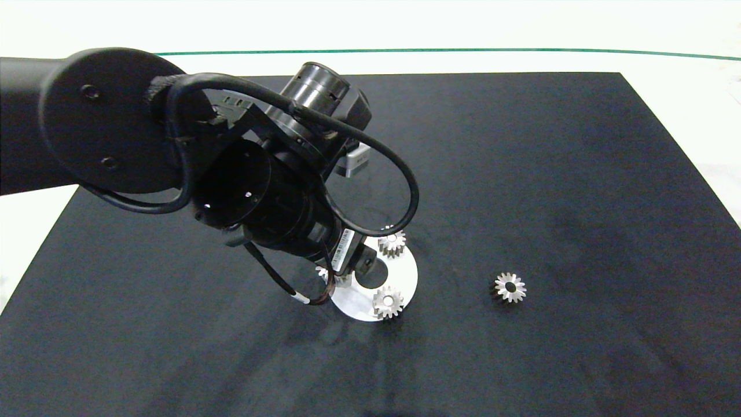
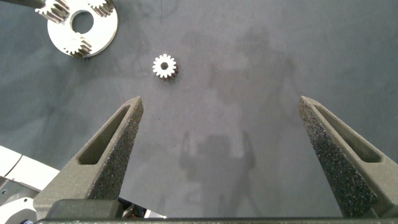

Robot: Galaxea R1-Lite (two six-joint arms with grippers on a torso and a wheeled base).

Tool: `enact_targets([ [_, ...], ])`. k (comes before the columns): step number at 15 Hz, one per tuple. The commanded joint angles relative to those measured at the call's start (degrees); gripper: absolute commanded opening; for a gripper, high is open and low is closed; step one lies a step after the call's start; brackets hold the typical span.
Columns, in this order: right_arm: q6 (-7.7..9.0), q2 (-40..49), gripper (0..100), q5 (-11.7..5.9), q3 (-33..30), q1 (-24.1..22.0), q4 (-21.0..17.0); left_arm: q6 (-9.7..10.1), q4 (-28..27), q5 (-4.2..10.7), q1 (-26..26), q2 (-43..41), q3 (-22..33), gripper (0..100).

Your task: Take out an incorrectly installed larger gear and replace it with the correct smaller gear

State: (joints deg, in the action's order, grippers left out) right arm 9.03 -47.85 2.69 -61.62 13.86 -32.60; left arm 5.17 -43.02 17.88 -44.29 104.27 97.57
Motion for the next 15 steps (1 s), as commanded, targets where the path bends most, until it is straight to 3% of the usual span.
enact_targets([
  [1, 0.11, 0.48, 100, 0.03, 0.01, 0.03, -0.19, 1.25, -0.13, 0.05, 0.26, 2.08, 0.42, 100],
  [10, 0.11, 0.39, 100, 0.03, 0.19, 0.03, -0.19, 3.36, -0.05, -0.48, 0.17, 5.42, 0.25, 100],
  [15, 0.11, 0.39, 100, 0.03, 0.28, 0.03, -0.19, 3.44, 0.31, -0.48, 0.52, 6.30, 0.51, 100],
])
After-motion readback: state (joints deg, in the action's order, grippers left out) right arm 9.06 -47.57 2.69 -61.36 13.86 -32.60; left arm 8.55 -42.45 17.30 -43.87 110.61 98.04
